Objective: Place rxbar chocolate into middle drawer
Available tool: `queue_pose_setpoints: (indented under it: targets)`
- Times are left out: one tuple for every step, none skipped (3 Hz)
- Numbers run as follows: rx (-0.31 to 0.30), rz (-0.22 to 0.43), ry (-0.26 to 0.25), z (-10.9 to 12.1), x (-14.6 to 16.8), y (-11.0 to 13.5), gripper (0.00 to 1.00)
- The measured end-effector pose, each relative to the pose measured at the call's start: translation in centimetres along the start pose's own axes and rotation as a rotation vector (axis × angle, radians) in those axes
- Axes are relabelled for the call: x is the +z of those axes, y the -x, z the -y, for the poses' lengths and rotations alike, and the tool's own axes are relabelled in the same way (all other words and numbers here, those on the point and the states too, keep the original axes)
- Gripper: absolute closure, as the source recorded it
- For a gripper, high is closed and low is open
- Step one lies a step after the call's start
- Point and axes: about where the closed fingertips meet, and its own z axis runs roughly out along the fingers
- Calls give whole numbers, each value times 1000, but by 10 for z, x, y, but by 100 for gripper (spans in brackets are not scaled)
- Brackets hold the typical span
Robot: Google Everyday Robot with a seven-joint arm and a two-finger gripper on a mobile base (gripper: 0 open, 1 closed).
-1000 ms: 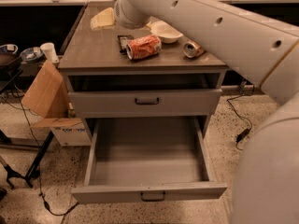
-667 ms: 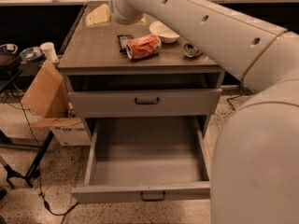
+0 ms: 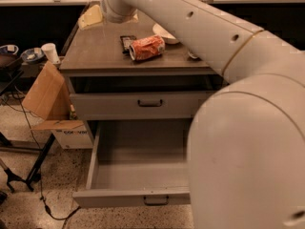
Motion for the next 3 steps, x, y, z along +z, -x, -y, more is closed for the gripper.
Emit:
queue_pose_setpoints:
  targets:
    - [-50, -77, 12, -10, 17, -6, 0]
    - [-77, -153, 19, -15, 34, -15, 0]
    - [-75, -207, 7, -10, 50, -24, 0]
